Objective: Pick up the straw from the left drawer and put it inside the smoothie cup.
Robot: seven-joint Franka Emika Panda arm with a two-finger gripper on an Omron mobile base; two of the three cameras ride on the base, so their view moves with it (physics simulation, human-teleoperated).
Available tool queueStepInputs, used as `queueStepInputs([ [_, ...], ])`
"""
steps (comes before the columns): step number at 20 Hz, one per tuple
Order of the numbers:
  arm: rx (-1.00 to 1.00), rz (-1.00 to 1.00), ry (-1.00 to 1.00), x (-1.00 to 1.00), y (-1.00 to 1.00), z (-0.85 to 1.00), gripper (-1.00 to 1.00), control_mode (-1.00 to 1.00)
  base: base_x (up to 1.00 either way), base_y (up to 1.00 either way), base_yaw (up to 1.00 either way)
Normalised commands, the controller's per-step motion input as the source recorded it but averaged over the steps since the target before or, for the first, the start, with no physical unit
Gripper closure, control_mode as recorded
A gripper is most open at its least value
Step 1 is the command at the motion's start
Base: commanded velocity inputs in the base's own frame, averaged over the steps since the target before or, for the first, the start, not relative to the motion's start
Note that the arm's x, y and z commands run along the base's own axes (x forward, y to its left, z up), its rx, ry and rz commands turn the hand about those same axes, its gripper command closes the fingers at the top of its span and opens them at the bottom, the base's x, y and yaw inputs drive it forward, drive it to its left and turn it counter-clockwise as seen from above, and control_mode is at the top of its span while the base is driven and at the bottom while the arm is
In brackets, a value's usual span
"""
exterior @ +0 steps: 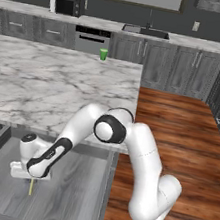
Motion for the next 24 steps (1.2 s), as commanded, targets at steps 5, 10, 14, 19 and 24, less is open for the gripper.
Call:
queueStepInputs([
  [5, -0.01, 0.0, -0.26, -0.53, 0.0, 0.93, 1.0, -1.0, 0.0, 0.0, 0.0],
  [10, -0.01, 0.0, -0.3, -0.61, -0.21, 1.0, 1.0, -1.0, 0.0, 0.0, 0.0],
  [14, 0.0, 0.0, -0.35, -0.67, -0.71, 1.0, 1.0, -1.0, 0.0, 0.0, 0.0],
  [19, 0.0, 0.0, -0.2, -0.63, -0.85, 1.0, 1.0, -1.0, 0.0, 0.0, 0.0],
  [24, 0.0, 0.0, -0.11, -0.68, -0.79, 1.0, 1.0, -1.0, 0.0, 0.0, 0.0],
])
